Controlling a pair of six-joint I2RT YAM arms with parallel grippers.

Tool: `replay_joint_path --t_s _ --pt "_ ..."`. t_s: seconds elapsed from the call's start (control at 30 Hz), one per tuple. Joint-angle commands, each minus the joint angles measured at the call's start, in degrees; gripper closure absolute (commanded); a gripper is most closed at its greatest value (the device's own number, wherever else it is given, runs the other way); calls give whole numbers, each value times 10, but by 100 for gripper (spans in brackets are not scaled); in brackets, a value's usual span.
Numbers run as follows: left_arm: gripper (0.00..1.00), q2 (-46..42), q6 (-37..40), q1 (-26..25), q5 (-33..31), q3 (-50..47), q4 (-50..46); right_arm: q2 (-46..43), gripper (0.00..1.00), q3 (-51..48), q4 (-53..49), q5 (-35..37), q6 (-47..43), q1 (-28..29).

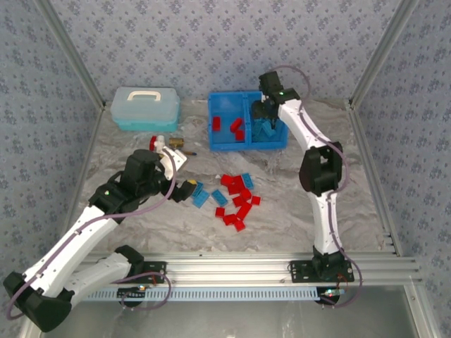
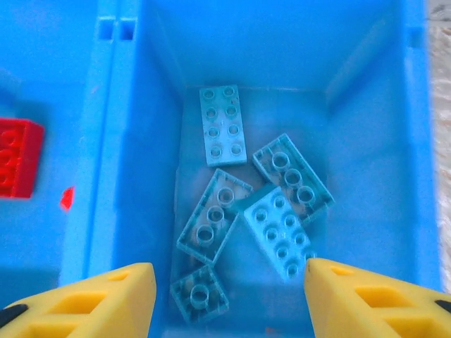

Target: Sort the legos into containers by color

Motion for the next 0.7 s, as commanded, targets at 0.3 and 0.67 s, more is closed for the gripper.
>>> replay_joint_path --t_s 0.3,0.67 --pt "1 168 -274 -2 -67 98 -73 -522 11 -573 255 -29 48 107" --pt "12 403 -320 -1 -65 99 -7 -584 0 -648 210 -51 34 113"
